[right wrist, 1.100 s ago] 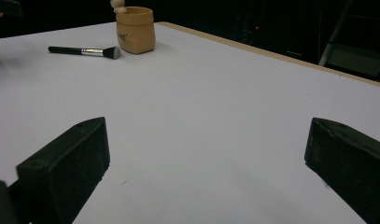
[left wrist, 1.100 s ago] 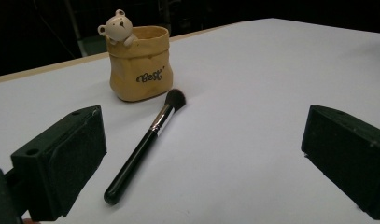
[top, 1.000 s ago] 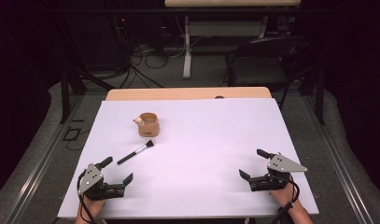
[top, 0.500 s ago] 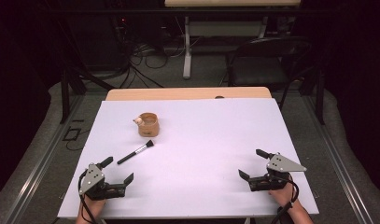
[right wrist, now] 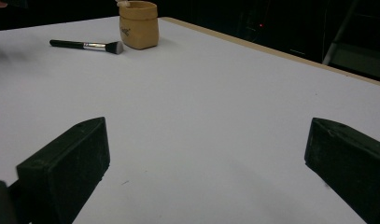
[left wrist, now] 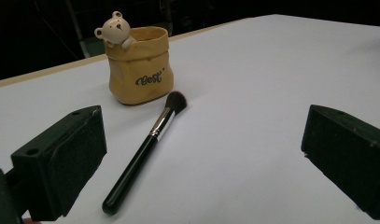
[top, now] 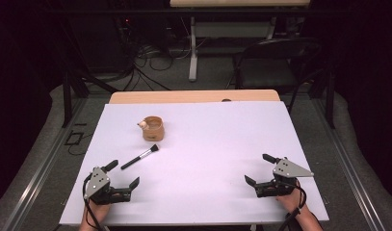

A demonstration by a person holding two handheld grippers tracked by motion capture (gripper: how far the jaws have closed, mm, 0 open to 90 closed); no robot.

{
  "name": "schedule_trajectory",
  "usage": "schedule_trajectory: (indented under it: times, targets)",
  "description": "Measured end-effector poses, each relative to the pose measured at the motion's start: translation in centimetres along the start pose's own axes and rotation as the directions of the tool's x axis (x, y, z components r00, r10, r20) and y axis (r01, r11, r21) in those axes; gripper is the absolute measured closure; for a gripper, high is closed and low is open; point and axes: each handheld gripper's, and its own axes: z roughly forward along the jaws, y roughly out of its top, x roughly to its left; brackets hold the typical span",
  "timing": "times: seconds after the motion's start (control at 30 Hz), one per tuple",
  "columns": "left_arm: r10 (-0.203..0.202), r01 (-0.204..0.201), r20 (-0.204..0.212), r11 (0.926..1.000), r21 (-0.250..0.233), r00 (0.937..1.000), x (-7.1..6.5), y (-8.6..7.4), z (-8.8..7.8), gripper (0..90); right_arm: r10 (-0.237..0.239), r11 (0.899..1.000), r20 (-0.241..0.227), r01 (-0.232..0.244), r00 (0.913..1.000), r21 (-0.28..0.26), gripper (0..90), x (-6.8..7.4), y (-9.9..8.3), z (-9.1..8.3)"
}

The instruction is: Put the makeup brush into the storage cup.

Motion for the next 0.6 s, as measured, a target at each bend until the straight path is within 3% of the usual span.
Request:
schedule_trajectory:
  times: [0.23, 0.6]
  targets:
    - [0.012, -0.011, -0.004, 0.9997, 0.020, 0.9999, 0.4, 0.2, 0.7, 0.1, 0.006, 1.000, -0.008, -0.006, 1.0000, -0.005, 0.0, 0.0, 0.0, 0.1]
    - [-0.010, 0.010, -0.017, 0.9998, 0.020, 0.9998, 1.2, 0.6, 1.2, 0.1, 0.005, 1.000, -0.020, -0.005, 0.9998, -0.002, 0.0, 0.0, 0.1, 0.4]
